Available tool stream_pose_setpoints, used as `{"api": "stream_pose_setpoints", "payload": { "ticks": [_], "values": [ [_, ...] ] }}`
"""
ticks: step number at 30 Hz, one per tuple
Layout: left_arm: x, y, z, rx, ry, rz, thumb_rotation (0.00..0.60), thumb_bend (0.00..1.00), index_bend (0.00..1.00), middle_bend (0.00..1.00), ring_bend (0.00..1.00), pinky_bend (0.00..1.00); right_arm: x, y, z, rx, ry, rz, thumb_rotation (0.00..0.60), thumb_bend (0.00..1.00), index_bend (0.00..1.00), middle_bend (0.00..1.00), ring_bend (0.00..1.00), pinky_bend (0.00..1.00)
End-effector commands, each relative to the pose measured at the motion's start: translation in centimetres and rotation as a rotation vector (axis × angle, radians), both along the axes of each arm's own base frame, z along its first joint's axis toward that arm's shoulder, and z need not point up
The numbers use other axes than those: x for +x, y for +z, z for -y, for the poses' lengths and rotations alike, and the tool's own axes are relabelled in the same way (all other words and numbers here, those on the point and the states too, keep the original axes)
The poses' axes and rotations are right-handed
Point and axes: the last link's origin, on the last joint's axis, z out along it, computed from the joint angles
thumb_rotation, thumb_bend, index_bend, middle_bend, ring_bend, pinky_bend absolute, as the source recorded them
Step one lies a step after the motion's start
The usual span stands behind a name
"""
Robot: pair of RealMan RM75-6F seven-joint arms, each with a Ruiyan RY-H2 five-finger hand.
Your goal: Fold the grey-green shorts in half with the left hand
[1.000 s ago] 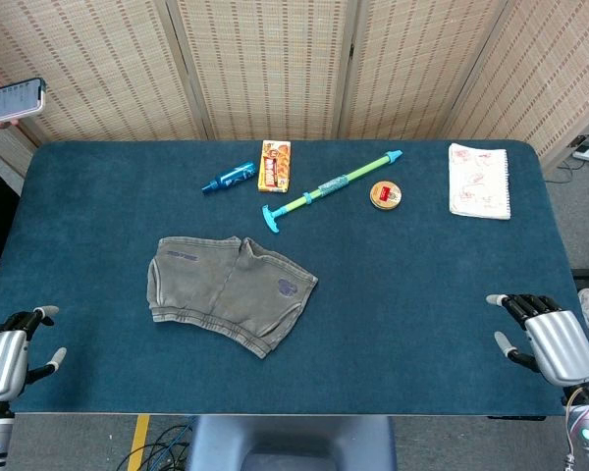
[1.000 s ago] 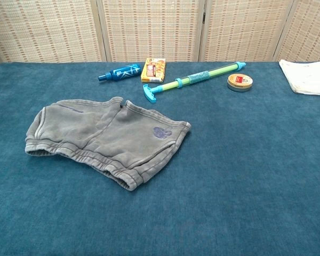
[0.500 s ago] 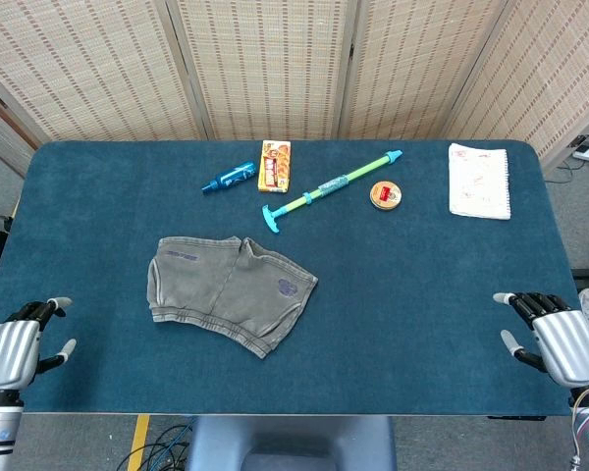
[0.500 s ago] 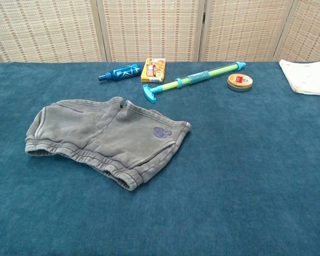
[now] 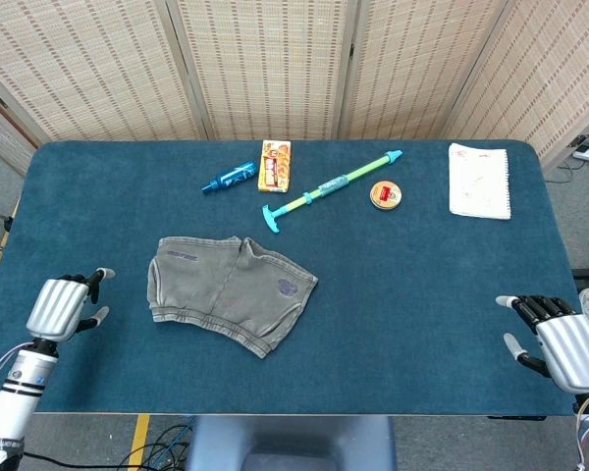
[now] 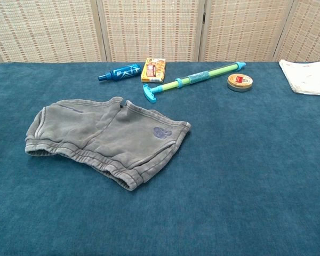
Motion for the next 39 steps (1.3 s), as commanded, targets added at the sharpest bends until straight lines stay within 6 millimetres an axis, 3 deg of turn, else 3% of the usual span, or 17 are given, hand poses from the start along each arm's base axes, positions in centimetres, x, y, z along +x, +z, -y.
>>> {"api": "stream_pose_setpoints", "payload": {
  "ticks": [1, 7, 16, 30, 39],
  "values": [
    [0.1, -2.8, -3.7, -0.053, -0.097, -0.049, 0.600, 0.23, 0.35, 0.75, 0.67, 0.70, 0.0, 0.1, -0.2, -0.003, -0.006, -0.003, 0.600, 0.35, 0.27, 0.37, 0.36, 0.36],
    [-0.1, -4.4, -5.7, -0.068, -0.166, -0.110, 0.600, 0.13, 0.36, 0.80, 0.72, 0.78, 0.1, 0.4, -0.6, -0.012, -0.018, -0.012, 0.600, 0.35, 0.27, 0.37, 0.36, 0.36],
    [-1.0, -6.1, -7.8, -0.073, -0.153, -0.168, 0.600, 0.12, 0.37, 0.83, 0.74, 0.79, 0.2, 0.6, -0.8, -0.018, -0.031, -0.022, 0.600, 0.35, 0.27, 0.37, 0.36, 0.36],
    [1.5, -9.4, -9.8, -0.090, -0.189, -0.163, 0.600, 0.12, 0.37, 0.84, 0.75, 0.79, 0.0, 0.9, -1.0, -0.029, -0.058, -0.032, 0.600, 0.35, 0.27, 0.37, 0.38, 0.38],
    [2.7, -9.9, -9.7, -0.099, -0.226, -0.084, 0.600, 0.12, 0.42, 0.87, 0.76, 0.79, -0.3, 1.1, -1.2, -0.035, -0.070, -0.033, 0.600, 0.35, 0.27, 0.37, 0.39, 0.39]
  ]
}}
